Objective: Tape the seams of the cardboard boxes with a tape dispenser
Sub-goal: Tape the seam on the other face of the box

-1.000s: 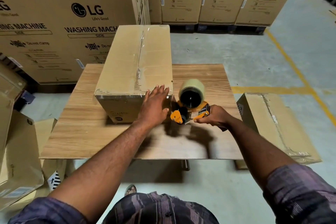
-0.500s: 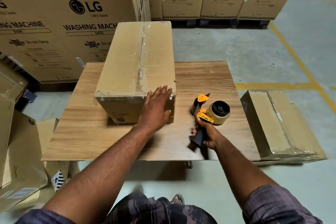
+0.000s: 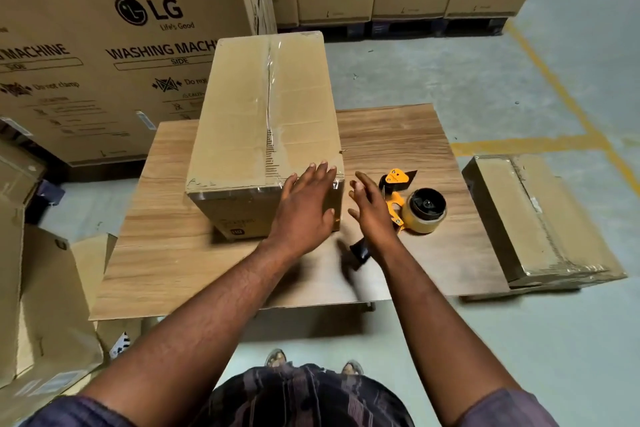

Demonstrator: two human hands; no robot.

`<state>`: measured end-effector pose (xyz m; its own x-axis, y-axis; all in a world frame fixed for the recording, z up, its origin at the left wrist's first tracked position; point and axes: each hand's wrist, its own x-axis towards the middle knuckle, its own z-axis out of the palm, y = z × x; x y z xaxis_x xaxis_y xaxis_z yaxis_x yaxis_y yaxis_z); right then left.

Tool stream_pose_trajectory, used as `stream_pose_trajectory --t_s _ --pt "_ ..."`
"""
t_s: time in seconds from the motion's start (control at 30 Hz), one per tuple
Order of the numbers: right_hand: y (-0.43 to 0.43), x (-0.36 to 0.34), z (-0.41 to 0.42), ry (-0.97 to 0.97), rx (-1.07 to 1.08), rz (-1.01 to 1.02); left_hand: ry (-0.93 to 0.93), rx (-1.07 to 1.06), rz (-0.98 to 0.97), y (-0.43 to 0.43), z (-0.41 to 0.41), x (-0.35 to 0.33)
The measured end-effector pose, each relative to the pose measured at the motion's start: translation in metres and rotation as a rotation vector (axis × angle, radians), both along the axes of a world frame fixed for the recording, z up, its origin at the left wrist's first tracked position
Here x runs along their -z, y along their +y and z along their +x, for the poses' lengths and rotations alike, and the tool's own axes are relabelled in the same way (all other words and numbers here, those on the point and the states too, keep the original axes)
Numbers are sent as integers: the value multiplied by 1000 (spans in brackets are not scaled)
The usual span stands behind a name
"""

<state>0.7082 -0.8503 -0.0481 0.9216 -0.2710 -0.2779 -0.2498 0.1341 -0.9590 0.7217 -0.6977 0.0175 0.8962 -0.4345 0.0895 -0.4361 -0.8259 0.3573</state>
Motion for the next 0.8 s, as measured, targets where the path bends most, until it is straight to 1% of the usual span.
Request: stream_pose_trajectory --t_s 0.07,0.17,0.23,0.33,0.4,0.47,0.6,0.73,0.8 --pt "24 4 3 -71 31 11 4 16 14 2 2 -2" --pt "53 4 -1 -106 167 58 13 32 23 4 4 -4" --pt "62 -3 0 -89 250 33 10 38 34 4 6 -4" --pt "65 -3 1 -86 305 -22 6 44 30 6 6 -1" --pt "63 1 -1 -96 278 -76 8 51 21 7 7 0" --pt "60 5 -4 -113 201 -124 10 62 6 10 10 -1" --pt "42 2 -5 -127 111 -89 8 86 -11 15 21 -7" --pt "36 0 -2 -106 152 28 3 70 -34 16 27 -11" --pt "43 2 0 -84 184 -30 -3 62 -51 15 27 -10"
